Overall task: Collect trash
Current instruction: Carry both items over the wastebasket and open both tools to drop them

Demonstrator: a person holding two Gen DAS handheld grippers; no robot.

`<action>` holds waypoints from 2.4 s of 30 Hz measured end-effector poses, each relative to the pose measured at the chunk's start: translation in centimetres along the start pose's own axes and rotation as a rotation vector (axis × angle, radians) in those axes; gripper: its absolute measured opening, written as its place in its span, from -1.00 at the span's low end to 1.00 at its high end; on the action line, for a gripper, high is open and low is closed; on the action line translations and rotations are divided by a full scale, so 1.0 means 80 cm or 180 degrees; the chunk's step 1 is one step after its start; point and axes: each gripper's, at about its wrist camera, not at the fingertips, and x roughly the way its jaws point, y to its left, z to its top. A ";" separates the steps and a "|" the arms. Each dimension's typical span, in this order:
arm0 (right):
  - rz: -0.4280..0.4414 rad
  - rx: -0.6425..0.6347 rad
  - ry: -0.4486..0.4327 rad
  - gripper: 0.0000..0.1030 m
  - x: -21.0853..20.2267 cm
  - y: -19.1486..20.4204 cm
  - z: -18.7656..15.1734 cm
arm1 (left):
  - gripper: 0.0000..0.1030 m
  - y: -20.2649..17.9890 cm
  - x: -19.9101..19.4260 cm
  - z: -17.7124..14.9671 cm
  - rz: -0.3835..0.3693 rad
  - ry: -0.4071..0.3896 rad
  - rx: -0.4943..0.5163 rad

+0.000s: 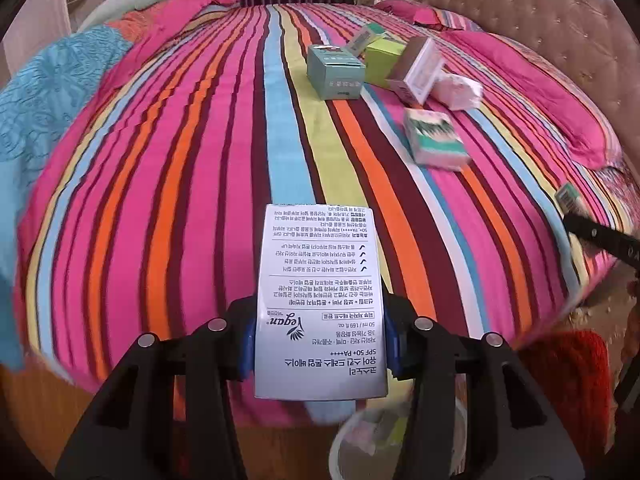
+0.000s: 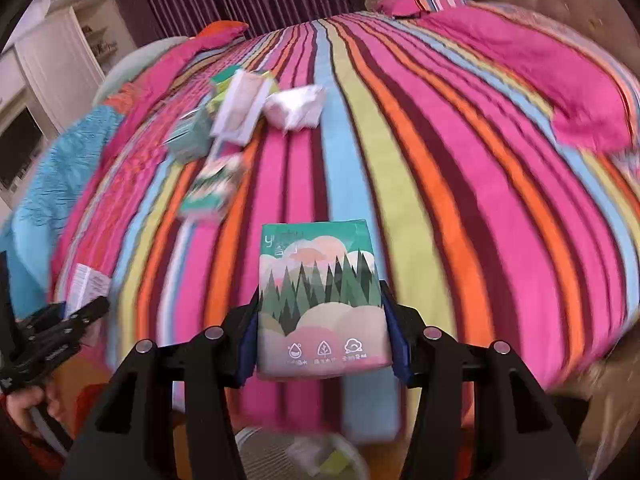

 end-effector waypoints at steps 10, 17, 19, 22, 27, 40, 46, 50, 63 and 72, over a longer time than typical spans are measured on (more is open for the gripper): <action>0.0011 -0.0116 0.0174 -0.03 -0.032 0.042 -0.089 | -0.09 -0.022 -0.057 -0.089 -0.0110 0.0060 0.0144; -0.0058 -0.0013 0.0516 -0.03 -0.025 0.035 -0.134 | -0.09 -0.034 -0.043 -0.147 -0.0235 0.0400 0.0156; -0.0049 0.0065 0.0664 -0.03 -0.018 0.031 -0.146 | -0.09 -0.045 -0.034 -0.156 -0.0284 0.0496 0.0234; -0.0056 0.0113 0.0871 -0.03 -0.007 0.030 -0.160 | -0.09 -0.062 -0.022 -0.170 -0.0378 0.0652 0.0343; -0.0027 0.0157 0.1114 -0.03 0.010 0.033 -0.165 | -0.09 -0.078 -0.013 -0.187 -0.0355 0.0799 0.0533; -0.0062 0.0448 0.1899 -0.03 0.086 0.027 -0.189 | -0.09 -0.087 0.063 -0.212 -0.0522 0.1620 0.0430; 0.0032 0.0850 0.2269 -0.03 0.124 0.013 -0.215 | -0.09 -0.092 0.104 -0.224 -0.0640 0.1977 0.0276; -0.0030 0.1074 0.2419 -0.03 0.142 0.003 -0.229 | -0.09 -0.089 0.133 -0.237 -0.0679 0.2242 0.0116; -0.0250 0.1203 0.2908 0.70 0.185 -0.010 -0.261 | 0.64 -0.091 0.176 -0.272 -0.0682 0.2799 -0.0142; -0.0275 0.1369 0.2897 0.70 0.184 -0.017 -0.265 | 0.64 -0.080 0.176 -0.279 -0.0681 0.2851 -0.0270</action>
